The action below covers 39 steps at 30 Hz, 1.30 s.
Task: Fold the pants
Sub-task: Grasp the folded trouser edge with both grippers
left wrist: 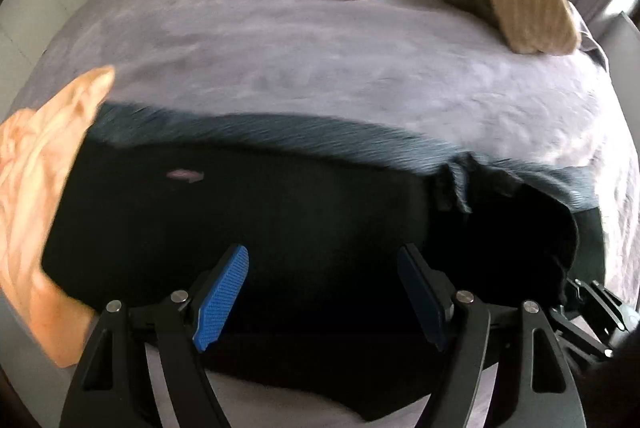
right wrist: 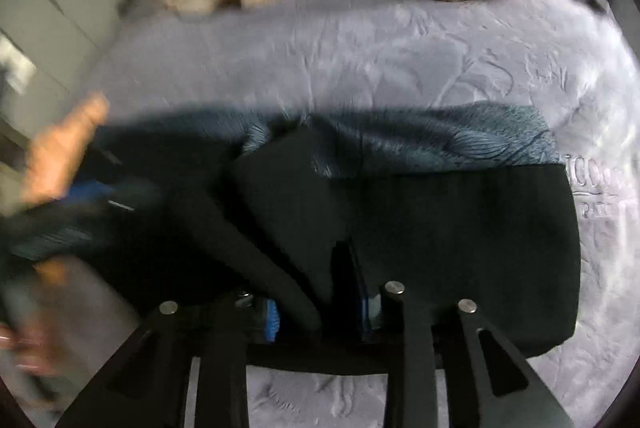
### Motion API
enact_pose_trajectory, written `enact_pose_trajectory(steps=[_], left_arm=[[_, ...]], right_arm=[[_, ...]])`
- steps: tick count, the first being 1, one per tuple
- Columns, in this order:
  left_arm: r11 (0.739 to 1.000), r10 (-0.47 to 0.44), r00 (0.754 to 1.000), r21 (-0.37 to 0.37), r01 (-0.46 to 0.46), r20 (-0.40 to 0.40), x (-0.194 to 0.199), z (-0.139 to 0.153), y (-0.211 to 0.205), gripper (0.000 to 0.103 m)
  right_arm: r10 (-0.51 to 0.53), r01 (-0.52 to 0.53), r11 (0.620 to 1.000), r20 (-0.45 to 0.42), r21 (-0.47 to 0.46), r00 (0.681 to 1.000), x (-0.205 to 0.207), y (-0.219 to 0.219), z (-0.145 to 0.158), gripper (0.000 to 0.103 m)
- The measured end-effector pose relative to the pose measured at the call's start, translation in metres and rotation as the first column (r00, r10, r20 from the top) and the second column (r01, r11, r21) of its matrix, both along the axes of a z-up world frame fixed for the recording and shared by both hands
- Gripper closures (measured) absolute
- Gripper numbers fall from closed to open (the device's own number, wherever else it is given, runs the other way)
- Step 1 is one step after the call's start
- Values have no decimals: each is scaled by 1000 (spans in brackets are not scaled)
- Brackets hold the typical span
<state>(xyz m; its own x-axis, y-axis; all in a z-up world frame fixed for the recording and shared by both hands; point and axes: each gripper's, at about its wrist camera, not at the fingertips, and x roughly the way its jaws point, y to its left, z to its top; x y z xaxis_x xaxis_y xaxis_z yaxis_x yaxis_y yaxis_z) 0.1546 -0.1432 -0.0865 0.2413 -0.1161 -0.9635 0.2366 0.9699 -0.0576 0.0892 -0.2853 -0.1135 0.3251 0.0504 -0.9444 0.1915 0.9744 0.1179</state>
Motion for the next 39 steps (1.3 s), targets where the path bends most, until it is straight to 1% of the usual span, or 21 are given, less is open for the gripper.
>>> enact_pose_trajectory(steps=[2,3,5,6,8,10,11,12,13,14,16,18,21,24,26,28,29,32,34,36,39], left_arm=[[1000,-1,1000,6,1,0,0,0,18,25],[1000,-3,1000,3,3,-3,0,0,23,25],[1000,-15,1000,-7,15,-14,0,0,30,25],[1000,-25,1000,-7,25,-17,0,0,31,25],[999,-29,999,-14,29,-22,-1,3,26,25],[996,-62,998,-59,61,-28,-5,8,21,25],[993,-85,996,-84,83,-32,-7,10,16,25],[988,-110,993,-112,106,-37,-10,13,10,25],[979,-142,989,-153,133,-47,-13,14,2,25],[968,-172,983,-197,156,-63,-16,15,-7,25],[939,-233,967,-284,195,-107,-21,13,-26,25],[925,-268,955,-310,219,-125,-25,10,-44,25],[913,-302,945,-324,248,-126,-28,7,-67,25],[906,-322,931,-343,250,-173,-27,-5,-84,29],[910,-332,919,-328,253,-214,-28,-20,-94,63],[923,-323,916,-292,250,-237,-28,-31,-99,66],[924,-317,919,-296,242,-237,-28,-31,-99,70],[926,-310,929,-285,247,-203,-31,-17,-96,70],[928,-309,937,-266,260,-161,-36,-3,-90,70],[939,-285,949,-237,248,-137,-42,1,-83,70],[958,-259,949,-175,228,-179,-47,-21,-78,66]], right_arm=[[50,-52,989,-14,-136,999,0,25,6,61],[89,-89,983,-5,-162,996,-3,37,14,55],[160,-155,974,17,-164,987,-9,50,28,39],[206,-198,969,44,-146,977,-17,57,38,39],[228,-225,974,98,-36,969,-32,55,53,39],[67,-82,987,105,141,992,-46,16,58,39],[-13,-8,976,95,217,995,-51,0,56,39],[-135,105,936,66,337,989,-59,-29,47,39],[-259,222,860,18,459,966,-70,-58,36,39],[-379,336,747,-47,574,924,-83,-87,21,39],[-466,402,633,-90,662,880,-96,-111,7,39],[-507,429,569,-112,702,855,-103,-128,-6,39],[-526,462,534,-149,708,837,-105,-133,-18,39],[-550,486,489,-177,725,816,-109,-133,-29,40],[-558,517,470,-213,716,802,-108,-133,-37,45],[-573,545,451,-238,707,784,-111,-134,-43,78],[-572,553,450,-249,701,781,-110,-136,-45,98],[-567,527,459,-222,715,794,-102,-138,-38,98],[-534,471,513,-163,718,829,-97,-133,-20,99],[-505,460,560,-157,689,849,-100,-125,-14,99],[-499,512,546,-234,663,834,-110,-112,-42,99]])
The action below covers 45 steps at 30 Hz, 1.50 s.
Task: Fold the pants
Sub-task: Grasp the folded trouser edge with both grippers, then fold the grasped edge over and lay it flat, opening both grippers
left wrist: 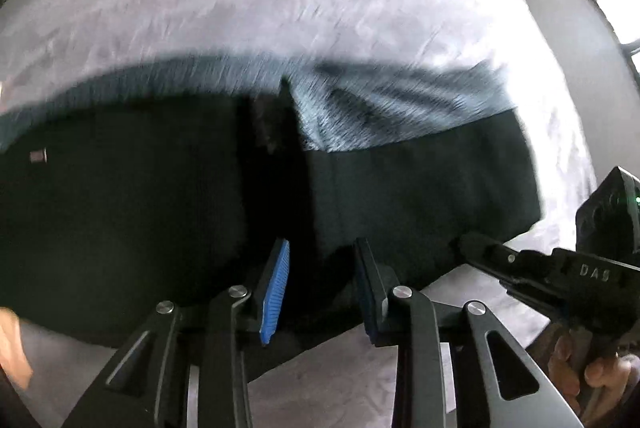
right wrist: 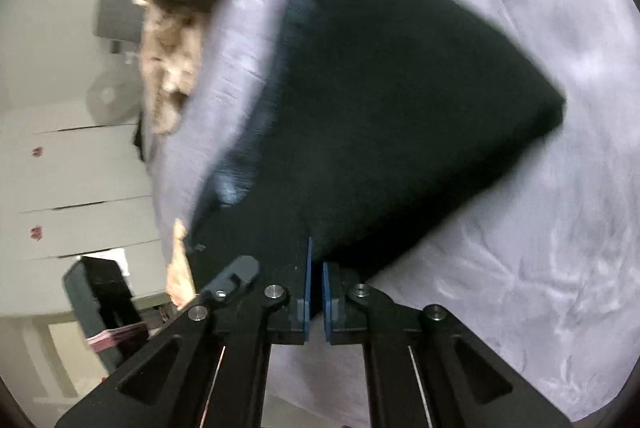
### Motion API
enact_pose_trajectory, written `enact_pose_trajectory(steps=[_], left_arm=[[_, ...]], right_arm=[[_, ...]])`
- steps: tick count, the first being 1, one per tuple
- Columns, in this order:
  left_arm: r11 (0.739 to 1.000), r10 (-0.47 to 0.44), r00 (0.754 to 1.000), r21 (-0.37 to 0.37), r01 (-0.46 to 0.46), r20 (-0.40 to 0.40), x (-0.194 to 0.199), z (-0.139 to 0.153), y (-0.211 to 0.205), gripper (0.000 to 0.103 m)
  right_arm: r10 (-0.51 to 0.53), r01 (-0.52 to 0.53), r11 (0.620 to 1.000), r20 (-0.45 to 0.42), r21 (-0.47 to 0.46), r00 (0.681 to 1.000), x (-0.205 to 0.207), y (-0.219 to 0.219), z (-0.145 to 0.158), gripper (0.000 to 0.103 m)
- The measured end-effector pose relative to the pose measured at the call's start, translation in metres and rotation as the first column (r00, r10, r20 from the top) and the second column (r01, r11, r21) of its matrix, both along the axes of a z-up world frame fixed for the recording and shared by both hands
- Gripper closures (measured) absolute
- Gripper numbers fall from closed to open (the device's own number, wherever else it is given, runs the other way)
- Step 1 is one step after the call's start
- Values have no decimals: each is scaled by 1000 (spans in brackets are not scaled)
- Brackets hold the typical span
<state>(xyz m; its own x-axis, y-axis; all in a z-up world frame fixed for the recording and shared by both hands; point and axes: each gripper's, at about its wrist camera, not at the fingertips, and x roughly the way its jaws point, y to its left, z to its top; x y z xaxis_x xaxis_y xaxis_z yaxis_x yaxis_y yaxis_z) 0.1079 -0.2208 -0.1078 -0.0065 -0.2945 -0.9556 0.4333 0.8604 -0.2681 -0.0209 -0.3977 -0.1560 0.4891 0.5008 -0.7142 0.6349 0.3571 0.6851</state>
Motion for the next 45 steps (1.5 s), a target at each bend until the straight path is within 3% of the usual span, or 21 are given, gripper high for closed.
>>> enact_pose_trajectory(steps=[1,4,5,7,9,11,15,19,23,24,27,30,34,37,39,45], left_arm=[[999,14,1000,31,-14,1,-1,-8,1,52],[999,22,999,36,-23,24,-2,-9,1,47],[999,16,999,46,-18,40,-2,-5,-1,38],[998,13,996,61,-19,88,0,7,1,32],[999,18,991,47,-25,132,5,24,2,32],[999,28,986,33,-33,165,11,38,-1,32],[999,23,976,36,-31,215,28,50,-28,32],[998,10,975,51,-21,221,42,30,-77,32],[983,41,982,166,-72,183,53,-7,-82,32],[978,63,985,189,-93,159,54,-17,-76,32],[984,114,988,124,-126,101,54,-28,-54,31],[986,62,991,148,-80,121,46,-22,-51,31],[982,23,990,181,-49,141,34,-10,-45,31],[980,1,988,198,-32,153,27,2,-38,31],[979,-9,988,202,-22,151,21,8,-30,31],[979,0,990,202,-28,138,1,22,0,31]], right_arm=[[-9,10,1000,-11,7,1000,-3,1,-10,99],[4,-4,1000,-7,1,1000,-4,0,-14,99],[32,-32,999,-4,-9,999,-2,0,-11,98],[116,-116,993,-4,-22,993,5,0,0,92],[217,-217,976,0,-31,976,12,-1,19,82],[252,-247,965,42,-83,967,15,-8,39,80],[204,-171,955,116,-242,972,36,-54,75,80],[100,-76,966,89,-246,991,74,-101,58,82],[111,-105,964,9,-243,994,103,-111,20,86],[117,-117,968,-13,-223,993,105,-108,6,87],[132,-129,954,-6,-271,991,100,-97,-3,89],[172,-166,939,-5,-303,985,100,-85,4,88],[232,-228,935,-15,-273,973,96,-75,19,85],[261,-262,927,-41,-268,964,84,-58,26,75],[265,-267,926,-43,-268,963,72,-47,31,60],[285,-292,920,-63,-261,956,53,-13,47,57]])
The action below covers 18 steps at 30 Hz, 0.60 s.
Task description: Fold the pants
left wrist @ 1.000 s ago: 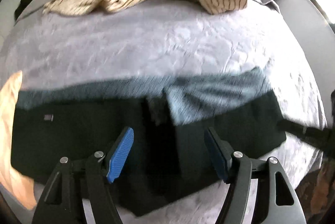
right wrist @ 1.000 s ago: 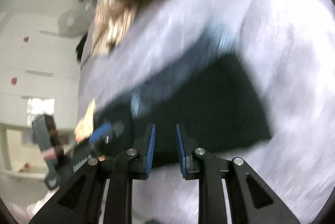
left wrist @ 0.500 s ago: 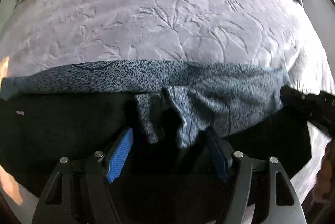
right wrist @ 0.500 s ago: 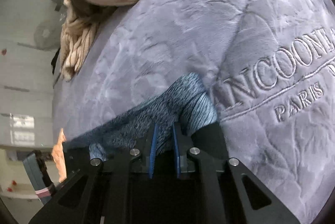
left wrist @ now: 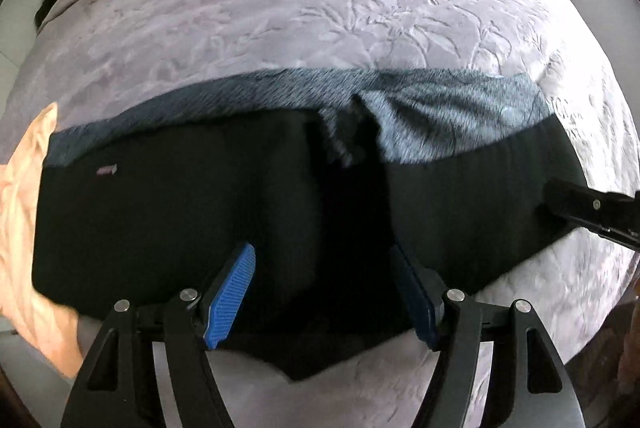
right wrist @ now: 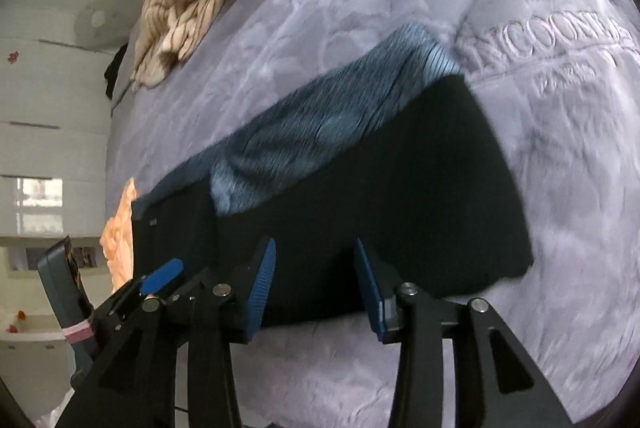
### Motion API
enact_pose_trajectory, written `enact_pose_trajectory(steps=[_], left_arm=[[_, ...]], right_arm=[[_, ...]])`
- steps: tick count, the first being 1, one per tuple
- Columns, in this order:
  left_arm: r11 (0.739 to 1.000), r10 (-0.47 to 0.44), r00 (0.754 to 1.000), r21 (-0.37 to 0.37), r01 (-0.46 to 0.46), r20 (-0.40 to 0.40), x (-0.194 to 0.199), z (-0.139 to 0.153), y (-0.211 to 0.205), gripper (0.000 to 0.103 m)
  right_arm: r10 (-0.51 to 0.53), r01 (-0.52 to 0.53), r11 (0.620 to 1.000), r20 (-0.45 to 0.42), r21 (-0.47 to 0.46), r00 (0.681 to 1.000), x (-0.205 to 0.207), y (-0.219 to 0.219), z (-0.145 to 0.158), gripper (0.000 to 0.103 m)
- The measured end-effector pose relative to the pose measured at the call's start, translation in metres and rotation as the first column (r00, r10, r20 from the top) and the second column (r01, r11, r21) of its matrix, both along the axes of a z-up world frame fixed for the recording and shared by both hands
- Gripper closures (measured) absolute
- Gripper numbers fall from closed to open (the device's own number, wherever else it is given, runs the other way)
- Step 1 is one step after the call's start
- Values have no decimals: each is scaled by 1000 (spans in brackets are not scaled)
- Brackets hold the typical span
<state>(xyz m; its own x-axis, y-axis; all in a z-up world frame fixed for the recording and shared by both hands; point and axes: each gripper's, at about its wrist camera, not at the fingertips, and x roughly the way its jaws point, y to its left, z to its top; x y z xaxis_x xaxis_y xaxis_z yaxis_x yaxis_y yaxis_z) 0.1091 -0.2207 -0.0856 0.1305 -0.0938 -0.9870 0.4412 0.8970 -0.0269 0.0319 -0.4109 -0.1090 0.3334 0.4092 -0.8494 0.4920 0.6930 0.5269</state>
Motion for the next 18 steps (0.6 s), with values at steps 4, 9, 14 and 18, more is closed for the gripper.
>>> enact_pose_trajectory(steps=[4,9,14,18], left_arm=[[1000,2,1000,1,-2,-12,-12,3,17,31],[1000,-4,1000,-10,4,-20,-23,9,34,31],[1000,-4,999,2,4,-32,-32,14,49,26],[1000,2,1000,-10,-2,-24,-32,18,59,13]], right_arm=[[49,-50,998,-27,-35,998,-10,28,10,52],[99,-102,994,-74,-42,992,-18,61,15,49],[142,-148,988,-114,-39,983,-24,89,15,41],[190,-198,979,-136,-53,972,-23,107,21,36]])
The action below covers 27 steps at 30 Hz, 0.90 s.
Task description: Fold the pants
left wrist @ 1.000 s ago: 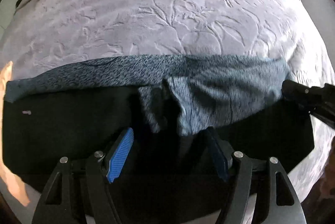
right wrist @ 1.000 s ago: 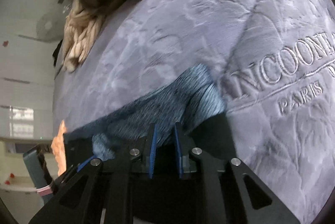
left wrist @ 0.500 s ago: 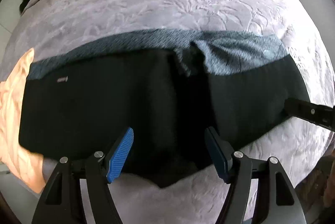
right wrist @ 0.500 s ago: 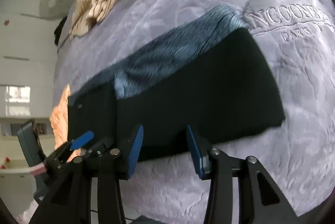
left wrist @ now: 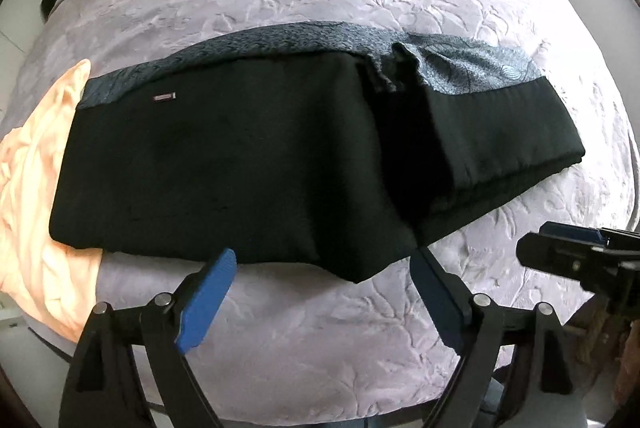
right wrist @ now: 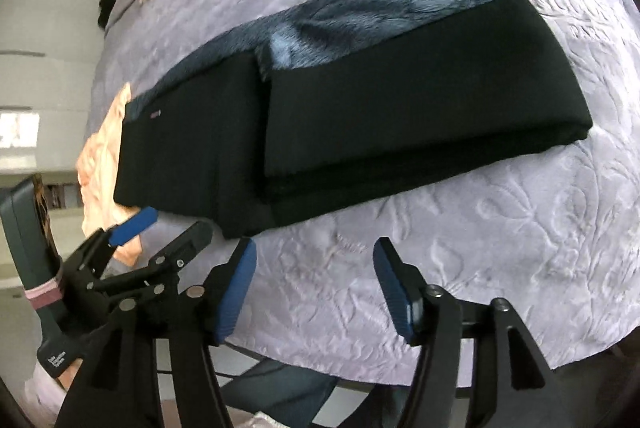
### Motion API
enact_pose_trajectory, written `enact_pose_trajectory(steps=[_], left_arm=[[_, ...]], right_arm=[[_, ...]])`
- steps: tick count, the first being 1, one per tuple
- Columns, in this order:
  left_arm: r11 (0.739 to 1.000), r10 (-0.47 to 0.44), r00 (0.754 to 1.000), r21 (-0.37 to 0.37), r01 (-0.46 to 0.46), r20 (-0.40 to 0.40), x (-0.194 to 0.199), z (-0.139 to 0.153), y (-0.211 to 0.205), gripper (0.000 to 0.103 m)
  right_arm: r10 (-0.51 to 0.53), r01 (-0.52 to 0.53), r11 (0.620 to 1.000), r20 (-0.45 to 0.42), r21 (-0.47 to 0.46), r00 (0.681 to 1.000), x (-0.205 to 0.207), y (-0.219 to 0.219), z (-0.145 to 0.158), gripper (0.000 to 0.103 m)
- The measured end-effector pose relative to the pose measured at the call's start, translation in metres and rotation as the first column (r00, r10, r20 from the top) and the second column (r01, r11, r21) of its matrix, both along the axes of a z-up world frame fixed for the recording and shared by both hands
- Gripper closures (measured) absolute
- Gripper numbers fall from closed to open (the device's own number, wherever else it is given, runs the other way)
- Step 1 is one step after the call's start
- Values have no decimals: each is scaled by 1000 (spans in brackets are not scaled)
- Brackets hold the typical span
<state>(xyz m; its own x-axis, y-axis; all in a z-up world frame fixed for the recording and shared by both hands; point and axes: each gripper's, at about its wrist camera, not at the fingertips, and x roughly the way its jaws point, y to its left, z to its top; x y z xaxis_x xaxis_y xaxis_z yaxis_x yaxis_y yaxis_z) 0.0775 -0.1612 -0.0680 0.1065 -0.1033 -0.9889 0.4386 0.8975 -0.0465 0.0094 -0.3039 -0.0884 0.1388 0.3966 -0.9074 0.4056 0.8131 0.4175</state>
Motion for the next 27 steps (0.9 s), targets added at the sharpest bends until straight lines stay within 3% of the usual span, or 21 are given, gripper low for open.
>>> enact_pose_trajectory(steps=[8,13,17,27], left_arm=[[999,45,999,-15,-45,1,10,3,25,13],[995,91,996,-27,-91,-18,15,-3,44,13],[992,119,993,-32,-120,-25,16,-5,58,13],[982,184,982,-44,-185,-35,21,-10,87,13]], right_arm=[[99,-99,993,-10,-63,995,17,28,14,24],[198,-194,966,5,-170,980,29,50,28,20],[247,-232,943,33,-239,968,36,61,37,1],[293,-291,926,-26,-243,956,48,82,30,0]])
